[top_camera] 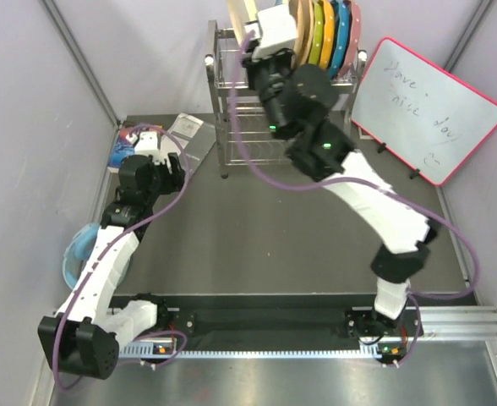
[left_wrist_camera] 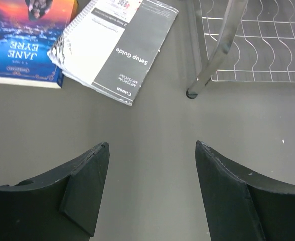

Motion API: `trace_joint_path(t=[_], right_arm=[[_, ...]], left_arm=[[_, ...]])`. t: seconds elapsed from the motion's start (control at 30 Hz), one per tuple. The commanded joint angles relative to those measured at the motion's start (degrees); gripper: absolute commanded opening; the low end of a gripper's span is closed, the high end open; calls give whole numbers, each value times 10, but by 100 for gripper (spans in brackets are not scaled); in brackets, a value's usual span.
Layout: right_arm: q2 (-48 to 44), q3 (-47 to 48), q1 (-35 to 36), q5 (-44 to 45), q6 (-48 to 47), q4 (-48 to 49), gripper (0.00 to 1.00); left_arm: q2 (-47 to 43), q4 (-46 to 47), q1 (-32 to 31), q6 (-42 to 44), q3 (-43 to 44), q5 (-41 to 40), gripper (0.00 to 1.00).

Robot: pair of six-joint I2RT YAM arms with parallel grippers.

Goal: Load the plates into the dish rack

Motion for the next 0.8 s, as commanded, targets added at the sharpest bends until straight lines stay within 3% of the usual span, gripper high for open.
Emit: trace_joint_path(t=[0.0,0.1,0.33,0.5,0.63,0.77], right_arm=[[72,144,16,197,-134,333,0],[108,164,22,193,-172,401,0],[145,175,10,205,-142,407,0],[149,170,-16,174,-71,335,0],[123,107,-36,149,-20,266,0],[130,95,-37,110,-35,265,0]], left_arm=[[-33,14,24,-33,-16,28,73],[-49,10,36,-47,-34,33,73],[-88,17,57,-102,-77,84,73],[-116,22,64,-120,-109,96,73],[-123,34,64,-129,-122,110,73],[-125,52,64,-135,-135,120,73]])
